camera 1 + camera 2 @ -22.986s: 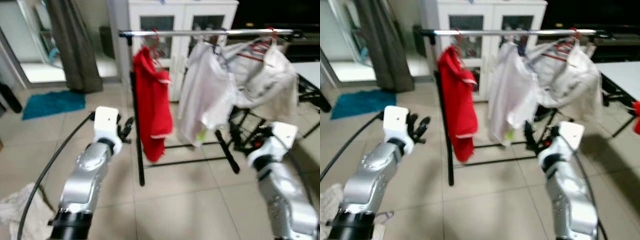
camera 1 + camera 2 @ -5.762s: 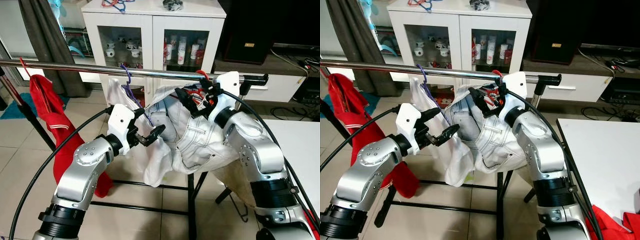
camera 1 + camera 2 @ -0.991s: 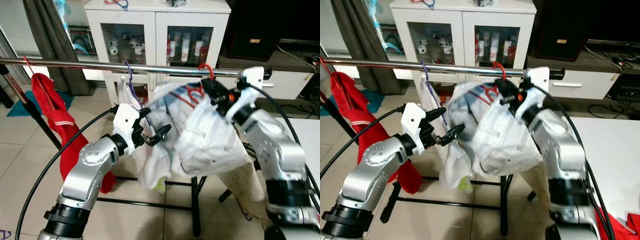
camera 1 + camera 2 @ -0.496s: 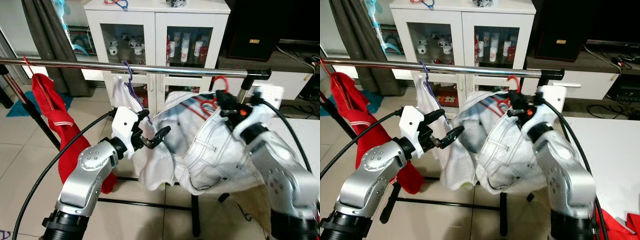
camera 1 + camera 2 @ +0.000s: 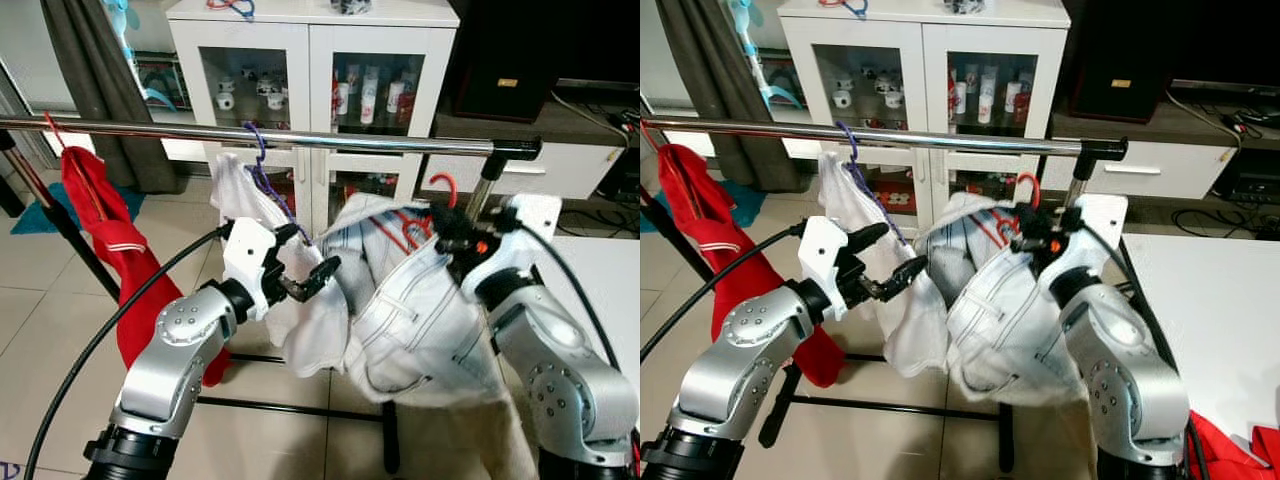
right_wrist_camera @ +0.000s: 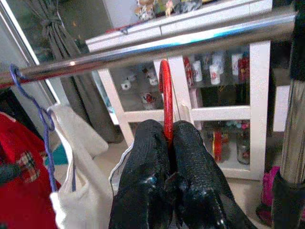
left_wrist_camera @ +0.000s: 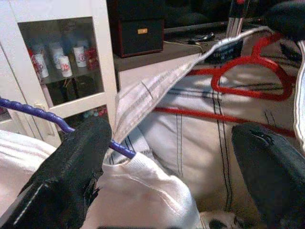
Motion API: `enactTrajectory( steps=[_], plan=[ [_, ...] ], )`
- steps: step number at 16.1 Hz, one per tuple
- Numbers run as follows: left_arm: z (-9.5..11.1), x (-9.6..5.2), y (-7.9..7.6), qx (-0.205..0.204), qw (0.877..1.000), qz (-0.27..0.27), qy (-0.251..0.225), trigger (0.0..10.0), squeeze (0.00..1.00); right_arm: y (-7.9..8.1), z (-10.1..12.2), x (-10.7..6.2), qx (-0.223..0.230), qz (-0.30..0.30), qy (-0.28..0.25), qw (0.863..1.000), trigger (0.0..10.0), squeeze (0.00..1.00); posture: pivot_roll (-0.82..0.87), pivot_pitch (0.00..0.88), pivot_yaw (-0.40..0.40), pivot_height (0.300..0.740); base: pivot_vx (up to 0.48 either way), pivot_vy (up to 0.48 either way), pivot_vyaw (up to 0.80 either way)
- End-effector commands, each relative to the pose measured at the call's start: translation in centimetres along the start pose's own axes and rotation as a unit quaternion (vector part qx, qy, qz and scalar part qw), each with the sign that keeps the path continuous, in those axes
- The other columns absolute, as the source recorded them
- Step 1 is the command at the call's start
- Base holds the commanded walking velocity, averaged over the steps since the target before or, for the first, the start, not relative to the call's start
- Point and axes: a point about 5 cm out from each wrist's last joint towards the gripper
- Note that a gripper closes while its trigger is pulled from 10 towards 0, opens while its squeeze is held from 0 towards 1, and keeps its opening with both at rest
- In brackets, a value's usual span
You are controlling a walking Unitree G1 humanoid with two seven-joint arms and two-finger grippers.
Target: Hang hanger
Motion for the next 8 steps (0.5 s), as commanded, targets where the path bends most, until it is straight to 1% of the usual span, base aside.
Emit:
enactTrajectory(
  steps=[1, 5, 7, 8],
  plan=[
    [0.35, -0.04, -0.28, 0.004, 1.000, -0.005, -0.004, 10.0, 0.00, 0.26, 1.28, -0.19, -0.013, 0.004, -0.027, 1.000, 0.0, 0.00, -0.02, 0.000, 0.002, 0.740, -0.262, 0.000, 0.00],
    [0.33, 0.04, -0.28, 0.006, 1.000, -0.007, -0.004, 10.0, 0.00, 0.24, 0.85, -0.37, -0.024, -0.001, -0.020, 1.000, 0.0, 0.00, -0.02, 0.000, 0.005, 0.740, -0.258, 0.000, 0.00],
    [0.26, 0.06, -0.32, 0.005, 1.000, -0.008, -0.003, 10.0, 0.00, 0.25, 0.80, -0.40, -0.025, -0.001, -0.020, 0.999, 0.0, 0.00, -0.03, 0.000, 0.004, 0.740, 0.000, 0.000, 0.00],
    [0.24, 0.05, -0.28, 0.009, 1.000, -0.005, -0.001, 10.0, 0.00, 0.33, 0.83, -0.41, -0.027, -0.001, -0.021, 0.999, 6.0, 0.00, -0.03, 0.000, 0.004, 0.740, 0.000, 0.000, 0.00]
  ],
)
Point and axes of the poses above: a point about 5 cm out from each wrist's last joint towards the gripper, its own x axis pointing out of the wrist towards the gripper, its own z axis along the axis of the wrist's last joint, y = z × x, and after that the axes turned 15 degrees about -x, right-handed
